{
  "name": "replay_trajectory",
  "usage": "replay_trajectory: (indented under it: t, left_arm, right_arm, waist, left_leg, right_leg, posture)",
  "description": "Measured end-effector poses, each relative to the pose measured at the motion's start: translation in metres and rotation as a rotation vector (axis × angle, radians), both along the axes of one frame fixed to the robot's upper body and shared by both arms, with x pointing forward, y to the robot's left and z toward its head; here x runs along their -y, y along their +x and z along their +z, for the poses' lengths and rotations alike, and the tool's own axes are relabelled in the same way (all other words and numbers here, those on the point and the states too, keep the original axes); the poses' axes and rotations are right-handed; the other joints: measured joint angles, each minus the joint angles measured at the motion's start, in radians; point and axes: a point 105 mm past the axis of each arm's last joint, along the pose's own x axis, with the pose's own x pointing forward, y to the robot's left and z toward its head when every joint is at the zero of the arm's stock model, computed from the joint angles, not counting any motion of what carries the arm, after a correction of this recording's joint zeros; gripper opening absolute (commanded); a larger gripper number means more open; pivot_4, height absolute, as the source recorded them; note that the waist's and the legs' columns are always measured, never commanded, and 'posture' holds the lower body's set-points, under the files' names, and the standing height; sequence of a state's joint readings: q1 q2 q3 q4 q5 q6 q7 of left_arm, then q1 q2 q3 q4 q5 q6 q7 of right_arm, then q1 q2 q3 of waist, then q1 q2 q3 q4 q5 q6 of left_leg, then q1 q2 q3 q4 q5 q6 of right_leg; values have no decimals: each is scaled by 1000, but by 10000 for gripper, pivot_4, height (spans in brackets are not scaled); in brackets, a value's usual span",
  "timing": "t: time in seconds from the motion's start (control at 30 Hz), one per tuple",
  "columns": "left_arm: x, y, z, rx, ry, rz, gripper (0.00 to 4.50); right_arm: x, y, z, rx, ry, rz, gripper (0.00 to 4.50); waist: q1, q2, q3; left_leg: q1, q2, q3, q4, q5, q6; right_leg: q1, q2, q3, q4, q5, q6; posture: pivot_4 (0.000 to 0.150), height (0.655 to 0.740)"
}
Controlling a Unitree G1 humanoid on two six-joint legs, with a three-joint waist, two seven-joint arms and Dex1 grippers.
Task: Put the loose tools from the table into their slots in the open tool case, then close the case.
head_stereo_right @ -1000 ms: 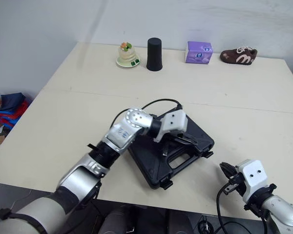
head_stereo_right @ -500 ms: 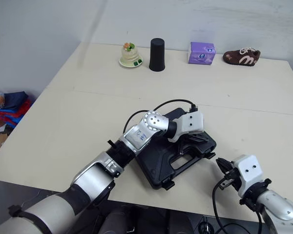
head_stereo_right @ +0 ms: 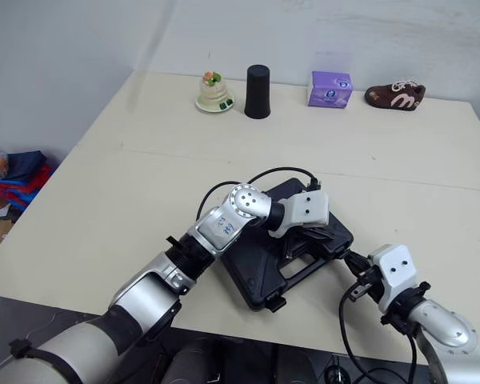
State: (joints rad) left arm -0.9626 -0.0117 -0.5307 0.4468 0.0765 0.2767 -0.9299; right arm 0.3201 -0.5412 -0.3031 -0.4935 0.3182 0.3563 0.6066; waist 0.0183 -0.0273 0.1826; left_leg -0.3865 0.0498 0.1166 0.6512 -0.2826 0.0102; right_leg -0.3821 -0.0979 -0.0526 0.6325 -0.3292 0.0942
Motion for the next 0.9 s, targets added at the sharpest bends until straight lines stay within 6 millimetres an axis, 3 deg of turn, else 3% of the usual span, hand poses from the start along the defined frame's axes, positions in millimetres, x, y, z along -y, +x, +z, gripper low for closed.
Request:
replay_trajectory:
  t: [0.67,0.77,0.83,0.9]
  left_arm:
    - [-8,2,-7,0,-17,20,309]
    - [-20,-3,2,-57,-170,-2,309]
    - [-30,-4,7,-55,-179,-25,309]
    - [-46,-11,28,-6,-205,-90,309]
  right_arm:
    - [-17,1,8,-38,11,89,0]
    - [-24,-11,9,-58,-13,156,0]
    - [-25,-17,5,-82,-17,173,0]
    - [-25,-27,1,-112,-24,203,0]
  waist:
    - [-25,-3,-12]
    - [-21,5,-11]
    - [-19,6,-10]
    - [-17,8,-10]
  left_leg:
    - [5,9,0,-1,-2,-4]
    - [3,10,-1,-2,-3,-4]
    - [-1,10,-2,-2,-2,-6]
    - [-4,9,-1,-3,0,-8]
  right_leg:
    - [6,1,0,-5,1,-3]
    - [3,2,2,-5,0,-5]
    - [0,3,2,-4,0,-5]
    - [-5,8,2,-3,0,-5]
  posture:
    - [1500,7400]
    - [1500,7400]
    - [1500,7400]
    - [1500,7400]
